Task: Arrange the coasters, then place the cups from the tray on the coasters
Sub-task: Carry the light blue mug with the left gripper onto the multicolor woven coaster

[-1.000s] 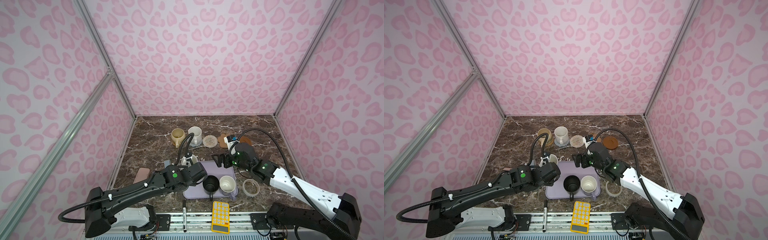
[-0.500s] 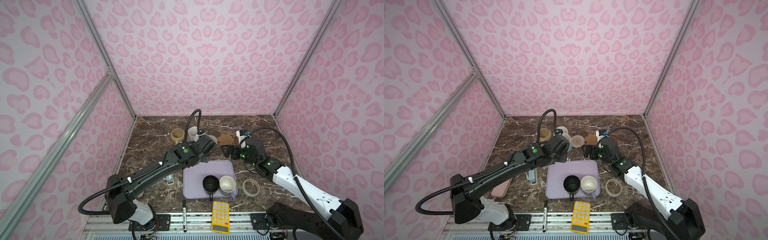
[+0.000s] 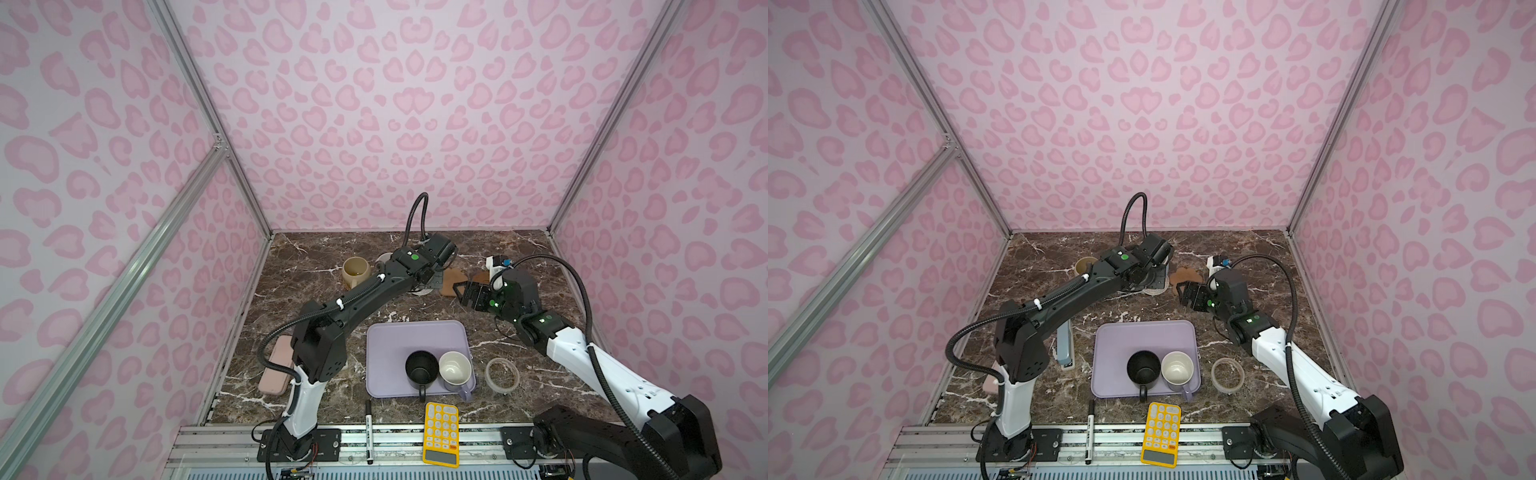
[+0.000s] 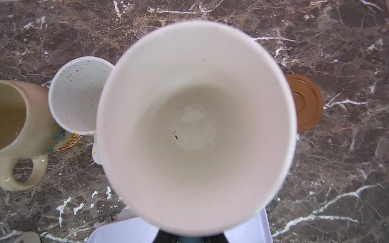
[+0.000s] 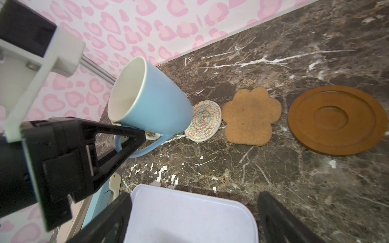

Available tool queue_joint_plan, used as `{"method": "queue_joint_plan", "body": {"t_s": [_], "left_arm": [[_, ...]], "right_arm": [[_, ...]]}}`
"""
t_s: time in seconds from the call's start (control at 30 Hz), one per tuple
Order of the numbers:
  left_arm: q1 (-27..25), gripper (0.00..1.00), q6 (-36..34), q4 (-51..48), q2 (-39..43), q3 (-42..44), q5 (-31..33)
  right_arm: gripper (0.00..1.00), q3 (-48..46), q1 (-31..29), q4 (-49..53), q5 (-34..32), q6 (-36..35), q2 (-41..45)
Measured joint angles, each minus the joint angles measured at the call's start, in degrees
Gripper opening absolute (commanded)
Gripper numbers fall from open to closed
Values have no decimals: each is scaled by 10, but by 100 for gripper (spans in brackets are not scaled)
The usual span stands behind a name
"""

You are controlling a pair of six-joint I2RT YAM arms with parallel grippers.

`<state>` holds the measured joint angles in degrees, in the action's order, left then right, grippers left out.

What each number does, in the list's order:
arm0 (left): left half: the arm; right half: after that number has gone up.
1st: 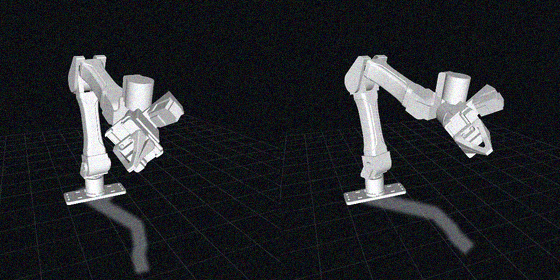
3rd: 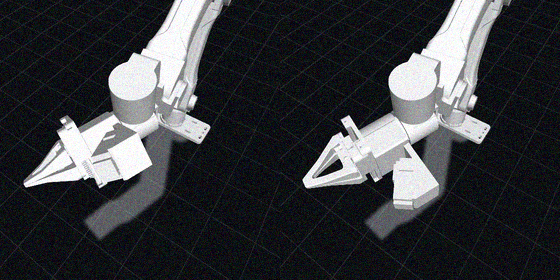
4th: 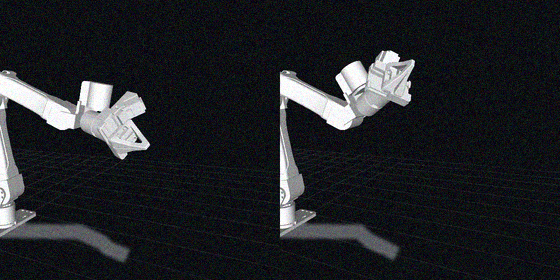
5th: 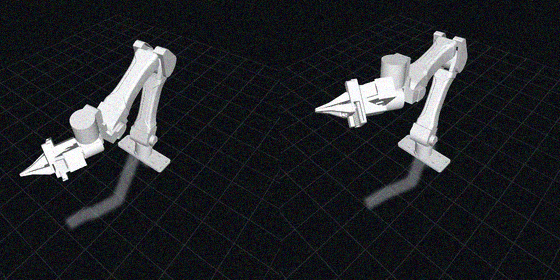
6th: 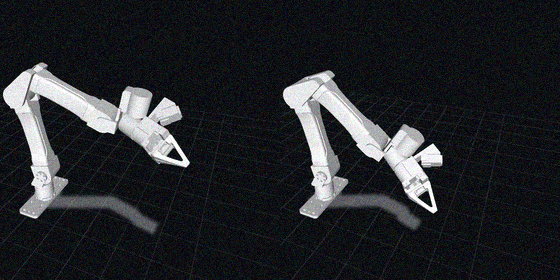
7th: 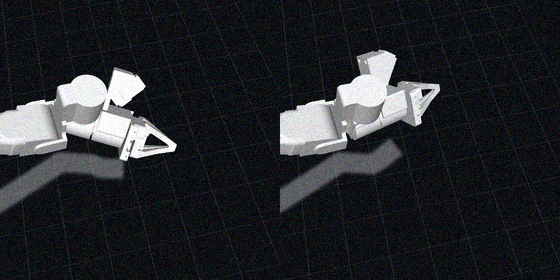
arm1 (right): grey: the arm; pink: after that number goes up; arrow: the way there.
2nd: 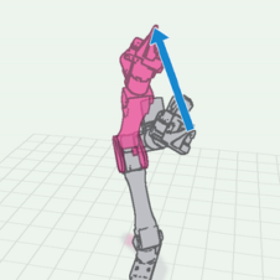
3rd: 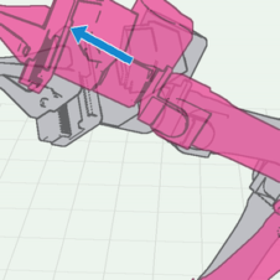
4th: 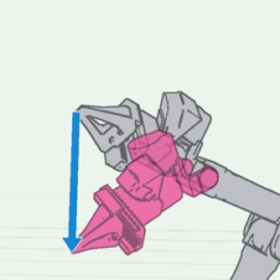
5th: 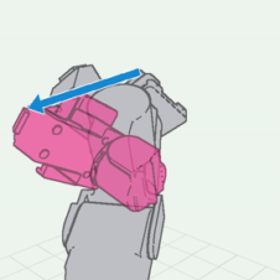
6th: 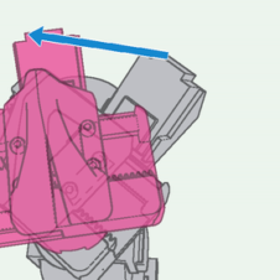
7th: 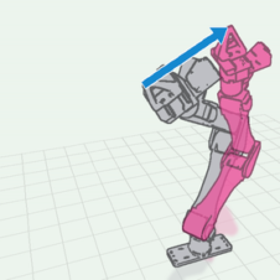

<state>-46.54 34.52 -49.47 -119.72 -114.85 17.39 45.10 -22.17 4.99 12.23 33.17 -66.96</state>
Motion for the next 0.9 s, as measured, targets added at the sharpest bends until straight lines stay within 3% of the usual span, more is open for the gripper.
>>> {"method": "queue_joint_plan", "body": {"t_s": [0.3, 0.9], "left_arm": [[19, 1, 19, -23, -87, -58, -5], [41, 1, 23, -5, -116, -40, -21]], "right_arm": [[94, 8, 22, 6, 37, 7, -34], [93, 1, 24, 3, 61, 7, -59]]}}
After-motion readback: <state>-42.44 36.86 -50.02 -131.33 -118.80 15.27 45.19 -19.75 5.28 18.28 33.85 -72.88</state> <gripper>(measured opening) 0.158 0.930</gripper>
